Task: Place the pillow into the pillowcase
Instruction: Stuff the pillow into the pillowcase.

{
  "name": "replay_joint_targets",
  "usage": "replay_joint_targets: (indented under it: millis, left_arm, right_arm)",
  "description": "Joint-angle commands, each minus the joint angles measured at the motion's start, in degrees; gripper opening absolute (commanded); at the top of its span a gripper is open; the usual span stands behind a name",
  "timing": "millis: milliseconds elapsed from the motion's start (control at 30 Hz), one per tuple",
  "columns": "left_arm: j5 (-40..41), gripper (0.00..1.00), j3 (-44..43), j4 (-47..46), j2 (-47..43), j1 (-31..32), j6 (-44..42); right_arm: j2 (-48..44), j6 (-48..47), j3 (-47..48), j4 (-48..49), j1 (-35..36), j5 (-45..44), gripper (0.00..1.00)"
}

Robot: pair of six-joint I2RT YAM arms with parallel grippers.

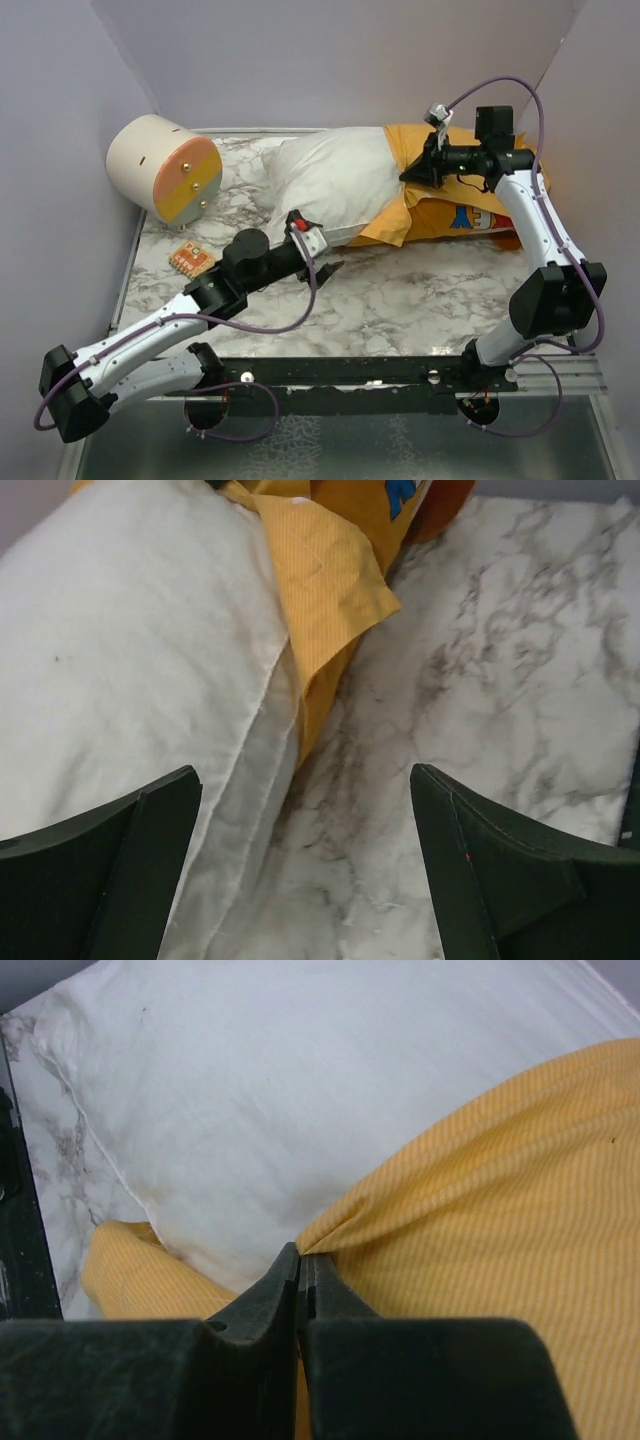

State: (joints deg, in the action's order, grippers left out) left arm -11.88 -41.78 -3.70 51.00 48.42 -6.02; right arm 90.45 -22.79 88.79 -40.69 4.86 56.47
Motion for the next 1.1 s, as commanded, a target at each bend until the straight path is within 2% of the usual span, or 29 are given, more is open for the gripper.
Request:
replay_joint_targets:
  millis: [0, 100, 200, 367, 433, 500, 533, 567, 600, 633, 767, 900, 1067]
  left_arm:
    - [14.71, 0.89, -1.36, -2.54, 5.28, 4.26, -31.62]
    - [18.8, 0.89, -5.97, -1.3, 12.38, 4.28, -41.44]
    - [21.47, 0.89, -10.96, 3.31, 21.08, 3.91, -47.2]
    - [24.6, 0.89, -14.82, 1.71, 30.66, 2.11, -50.44]
    - [22.86, 0.82, -16.21, -0.86, 32.82, 0.55, -48.94]
    - [17.8, 0.64, -19.86, 0.1, 35.34, -2.02, -45.28]
    - [14.67, 0.52, -22.2, 1.42, 36.65, -3.36, -43.19]
    - [11.28, 0.31, -24.19, 2.35, 37.84, -4.75, -40.54]
    - [7.82, 0.05, -26.28, 3.29, 38.93, -5.97, -38.1]
    - [4.4, 0.0, -27.97, 3.88, 39.43, -7.02, -35.34]
    - [-9.24, 0.0, -31.05, 3.97, 38.08, -8.49, -26.86]
    - [-18.54, 0.0, -33.36, 0.98, 33.9, -7.64, -11.08]
    - [-25.04, 0.0, -35.39, -3.4, 30.44, -4.74, 2.65]
  right_arm:
    - [-0.78, 0.32, -1.44, 4.21, -0.03, 2.49, 0.0]
    - [-2.46, 0.37, -4.2, 5.06, -0.03, 2.1, 0.01]
    - [-3.36, -0.05, -5.53, 4.62, -0.09, 1.96, 0.01]
    - [-3.71, 0.35, -6.24, 4.74, -0.1, 3.24, 0.01]
    - [-3.64, 0.71, -5.53, 4.78, -0.05, 3.75, 0.01]
    - [-3.34, 1.14, -4.11, 4.4, -0.03, 4.56, 0.01]
    - [-3.05, 1.35, -3.09, 4.01, -0.03, 5.16, 0.0]
    - [-2.71, 1.56, -2.01, 3.7, -0.03, 5.62, 0.0]
    - [-2.23, 1.83, -0.91, 3.35, -0.03, 6.05, 0.01]
    - [-1.81, 2.13, 0.25, 3.07, -0.03, 6.37, 0.01]
    - [0.23, 3.97, 6.13, 2.23, -0.03, 8.13, 0.0]
    - [4.14, 7.49, 18.5, 2.08, 1.31, 9.24, 0.0]
    - [12.56, 8.53, 35.79, -2.98, 7.31, 7.09, 0.0]
